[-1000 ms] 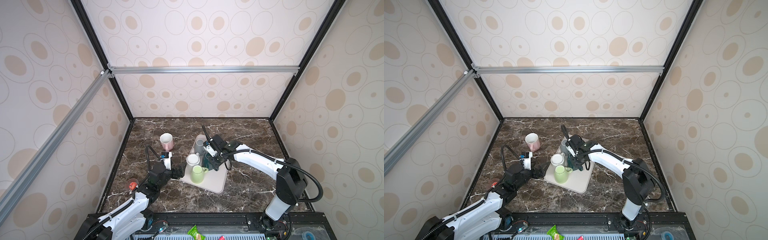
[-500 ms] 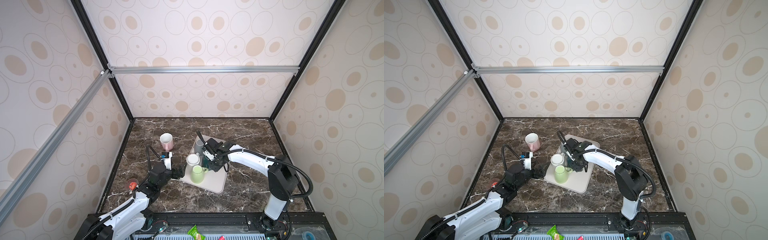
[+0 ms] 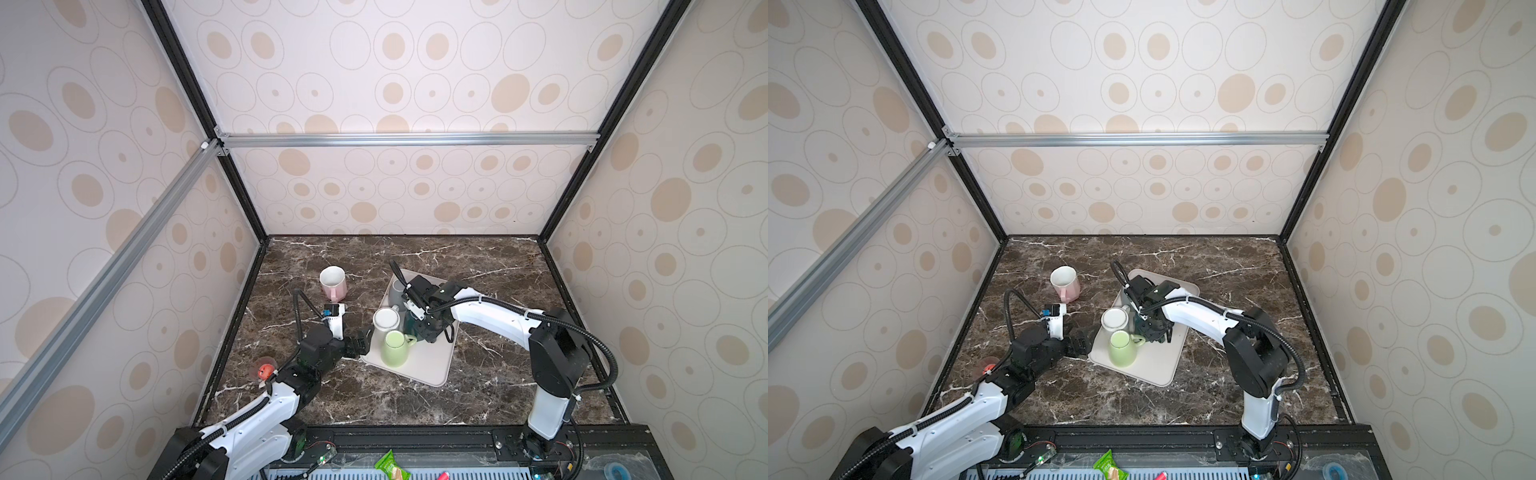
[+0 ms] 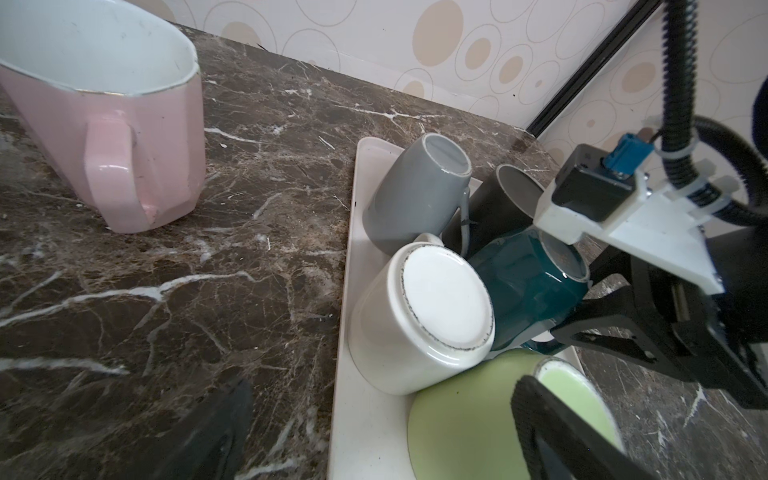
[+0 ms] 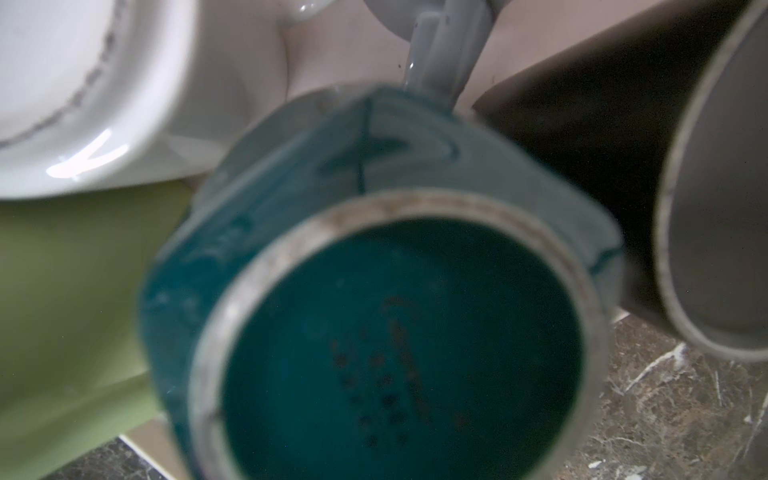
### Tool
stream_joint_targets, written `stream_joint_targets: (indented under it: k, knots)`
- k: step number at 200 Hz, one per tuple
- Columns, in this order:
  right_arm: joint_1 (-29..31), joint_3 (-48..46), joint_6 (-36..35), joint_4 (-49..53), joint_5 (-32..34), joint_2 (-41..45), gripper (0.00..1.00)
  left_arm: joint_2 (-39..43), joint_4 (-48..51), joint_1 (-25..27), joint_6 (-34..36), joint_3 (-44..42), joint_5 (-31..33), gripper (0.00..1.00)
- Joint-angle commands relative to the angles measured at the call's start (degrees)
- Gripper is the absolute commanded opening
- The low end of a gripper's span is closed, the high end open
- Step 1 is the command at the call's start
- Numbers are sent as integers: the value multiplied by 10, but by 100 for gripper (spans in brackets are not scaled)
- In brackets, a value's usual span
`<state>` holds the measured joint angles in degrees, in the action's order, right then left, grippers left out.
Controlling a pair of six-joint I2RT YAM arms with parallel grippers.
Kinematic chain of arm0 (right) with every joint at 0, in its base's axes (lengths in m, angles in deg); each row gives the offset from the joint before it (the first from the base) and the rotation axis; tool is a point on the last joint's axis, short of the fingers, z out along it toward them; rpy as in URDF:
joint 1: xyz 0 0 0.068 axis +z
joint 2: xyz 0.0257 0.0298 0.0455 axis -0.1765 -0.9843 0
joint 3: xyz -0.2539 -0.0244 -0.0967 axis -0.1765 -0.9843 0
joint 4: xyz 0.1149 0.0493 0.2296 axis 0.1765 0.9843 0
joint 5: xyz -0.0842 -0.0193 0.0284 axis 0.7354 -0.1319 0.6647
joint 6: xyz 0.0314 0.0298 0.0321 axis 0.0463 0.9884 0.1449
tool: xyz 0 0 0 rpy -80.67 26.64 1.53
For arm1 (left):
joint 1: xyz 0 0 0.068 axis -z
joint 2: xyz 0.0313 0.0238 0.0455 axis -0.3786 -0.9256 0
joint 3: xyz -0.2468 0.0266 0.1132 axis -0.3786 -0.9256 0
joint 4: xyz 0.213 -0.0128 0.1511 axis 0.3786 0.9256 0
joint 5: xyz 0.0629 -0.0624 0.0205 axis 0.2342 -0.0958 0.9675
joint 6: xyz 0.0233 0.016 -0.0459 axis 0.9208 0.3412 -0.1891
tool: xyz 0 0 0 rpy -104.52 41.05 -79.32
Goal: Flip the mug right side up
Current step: 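Close the right gripper on the teal mug's body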
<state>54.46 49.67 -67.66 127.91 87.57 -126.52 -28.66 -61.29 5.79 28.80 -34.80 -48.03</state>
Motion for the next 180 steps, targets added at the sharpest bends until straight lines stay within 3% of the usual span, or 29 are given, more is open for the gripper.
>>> stream_joint_targets:
  k: [1,36,159,180]
  knots:
    - [6,20,5,20,11,-11,28,-6,-20,4,-4,3,-6,98]
    - [7,17,9,16,6,-13,24,-15,-25,4,-5,3,-10,98]
    - [13,12,16,6,8,-29,25,-21,-36,5,-7,-1,-15,98]
    - [13,13,19,5,7,-31,18,-23,-36,5,-7,-1,-16,98]
